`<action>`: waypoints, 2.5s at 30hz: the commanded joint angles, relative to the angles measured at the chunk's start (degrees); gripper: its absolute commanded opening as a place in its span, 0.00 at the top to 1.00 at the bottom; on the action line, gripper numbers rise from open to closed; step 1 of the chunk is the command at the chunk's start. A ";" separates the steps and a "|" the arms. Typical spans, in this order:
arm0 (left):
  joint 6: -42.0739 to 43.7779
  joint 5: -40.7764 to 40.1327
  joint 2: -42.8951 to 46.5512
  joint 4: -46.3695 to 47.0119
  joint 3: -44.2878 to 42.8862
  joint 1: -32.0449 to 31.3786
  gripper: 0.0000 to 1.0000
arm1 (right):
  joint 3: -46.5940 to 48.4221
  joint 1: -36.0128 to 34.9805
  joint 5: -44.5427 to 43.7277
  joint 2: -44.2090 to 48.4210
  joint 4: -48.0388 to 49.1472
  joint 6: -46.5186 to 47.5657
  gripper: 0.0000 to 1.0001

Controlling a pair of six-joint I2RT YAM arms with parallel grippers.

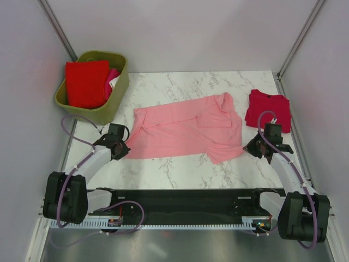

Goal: Fold and stack the t-shirts
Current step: Flatten the tshirt out

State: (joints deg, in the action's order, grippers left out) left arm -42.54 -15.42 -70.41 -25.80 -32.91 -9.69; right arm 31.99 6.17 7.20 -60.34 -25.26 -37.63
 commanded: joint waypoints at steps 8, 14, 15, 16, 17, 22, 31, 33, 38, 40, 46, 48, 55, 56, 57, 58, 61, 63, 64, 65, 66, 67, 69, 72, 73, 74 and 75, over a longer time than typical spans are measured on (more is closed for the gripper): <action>-1.22 9.15 5.90 4.70 -5.76 2.48 0.98 | 3.70 0.15 8.95 1.28 3.10 3.87 1.00; -5.08 11.46 7.13 6.02 -10.51 4.15 0.98 | 5.54 0.15 10.99 -0.66 6.00 2.74 1.00; -5.70 11.73 8.09 6.72 -10.69 4.59 0.98 | 6.32 0.15 11.69 -1.01 6.44 2.13 1.00; -6.84 12.69 8.27 7.77 -11.12 4.94 0.98 | 6.77 0.24 12.30 -1.19 7.93 1.77 1.00; -7.46 13.13 8.53 8.22 -11.48 5.38 0.98 | 7.21 0.15 13.09 -1.27 8.81 1.25 1.00; -8.78 17.00 7.14 9.10 -17.78 8.37 0.98 | 14.75 0.24 13.81 -3.73 11.46 -2.53 1.00; -8.17 20.69 0.72 3.66 -37.83 15.23 0.98 | 38.92 0.42 14.50 -9.54 6.98 -7.54 1.00; -7.99 21.39 1.50 3.13 -41.78 15.23 0.98 | 44.20 0.42 14.60 -8.92 6.45 -8.08 1.00; -9.04 25.26 5.45 1.46 -47.68 15.23 0.98 | 56.57 0.68 11.70 -4.11 3.73 -6.85 1.00; -10.09 25.79 8.96 1.19 -49.18 15.32 0.98 | 59.75 0.68 8.72 -1.99 3.03 -5.27 1.00; -12.03 25.17 17.50 -1.35 -55.50 15.23 0.98 | 67.06 0.68 -2.88 7.94 2.58 0.36 1.00; -12.39 25.35 18.64 -3.28 -58.40 15.23 0.98 | 68.20 0.59 -5.69 11.81 2.58 1.59 1.00; -13.70 23.33 22.77 -8.38 -57.37 15.23 0.98 | 71.63 0.68 -11.42 17.45 2.41 3.53 1.00; -13.88 23.33 23.56 -8.39 -56.49 15.23 0.98 | 72.07 0.59 -11.16 17.18 2.40 3.53 1.00; -14.32 23.16 23.83 -8.30 -54.83 15.14 0.98 | 72.25 0.59 -11.07 16.75 1.97 3.44 1.00; -14.49 22.63 23.92 -8.39 -53.94 15.32 0.98 | 72.42 0.68 -11.07 16.39 1.62 3.35 1.00; -14.24 22.19 22.61 -7.86 -51.47 15.23 0.98 | 70.76 0.59 -10.98 14.20 0.91 2.21 1.00; -14.06 22.10 20.51 -6.99 -49.72 15.23 0.98 | 67.78 0.59 -10.55 11.83 0.91 0.46 1.00; -13.97 22.19 19.88 -5.41 -48.93 15.32 0.98 | 66.72 0.68 -10.02 9.82 0.91 -0.25 1.00; -13.97 22.19 19.18 -4.36 -48.14 15.32 0.98 | 64.63 0.68 -9.23 8.49 0.91 -0.95 1.00; -14.06 22.19 17.43 -3.30 -46.39 15.14 0.98 | 63.73 0.59 -7.31 7.09 0.91 -2.26 1.00; -14.06 22.88 16.63 -2.07 -45.41 15.23 0.98 | 62.77 0.59 -5.38 5.77 1.00 -3.06 1.00; -14.23 23.68 14.35 2.41 -42.51 15.23 0.98 | 59.78 0.59 -3.34 1.81 2.31 -4.90 1.00; -15.20 25.78 8.90 8.38 -40.48 15.14 0.98 | 58.10 0.68 -1.14 -4.25 3.28 -6.23 1.00; -15.46 27.18 5.15 9.62 -40.57 15.14 0.98 | 58.54 0.59 -0.01 -7.57 4.33 -6.58 1.00; -15.72 27.72 3.46 10.76 -41.53 14.79 0.98 | 59.15 0.68 0.53 -9.26 4.77 -6.76 1.00; -15.99 27.99 1.35 12.95 -42.41 14.36 0.98 | 60.11 0.68 1.05 -10.93 5.91 -6.93 1.00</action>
State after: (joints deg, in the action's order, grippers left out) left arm -56.12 10.09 -65.19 -22.76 -73.65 5.26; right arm 90.13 6.61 5.28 -69.49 -23.40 -42.33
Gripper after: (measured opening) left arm 0.033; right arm 0.007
